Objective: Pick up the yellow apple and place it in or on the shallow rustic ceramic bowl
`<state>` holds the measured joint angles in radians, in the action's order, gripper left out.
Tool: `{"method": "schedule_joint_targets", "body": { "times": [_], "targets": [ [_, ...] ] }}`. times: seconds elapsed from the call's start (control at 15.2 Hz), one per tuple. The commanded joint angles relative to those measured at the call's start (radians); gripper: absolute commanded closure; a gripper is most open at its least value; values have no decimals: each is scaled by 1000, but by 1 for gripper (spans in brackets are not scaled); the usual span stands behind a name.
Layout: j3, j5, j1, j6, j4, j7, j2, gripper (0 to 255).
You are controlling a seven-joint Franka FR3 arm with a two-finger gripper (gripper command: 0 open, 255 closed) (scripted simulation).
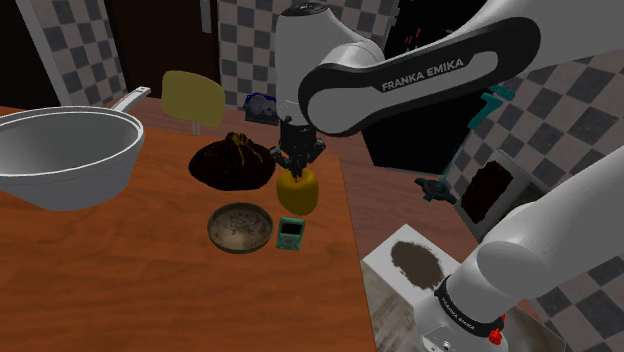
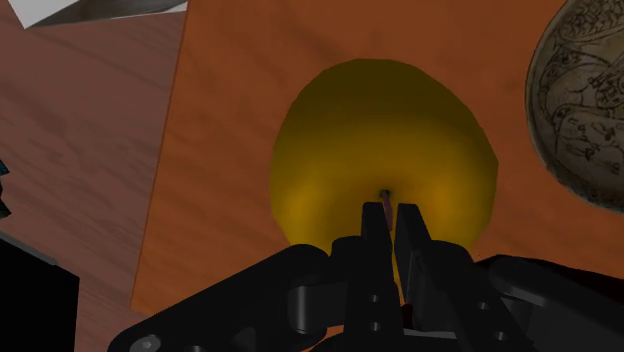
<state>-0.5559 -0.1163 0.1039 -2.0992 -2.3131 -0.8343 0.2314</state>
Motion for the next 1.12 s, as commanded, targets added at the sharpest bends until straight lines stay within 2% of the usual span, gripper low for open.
{"method": "schedule_joint_targets", "body": {
  "times": [0.0,1.06],
  "targets": [
    [4,7,-1,29,21,10,10,255],
    [31,40,-5,240,186,71,68,255]
  ]
}}
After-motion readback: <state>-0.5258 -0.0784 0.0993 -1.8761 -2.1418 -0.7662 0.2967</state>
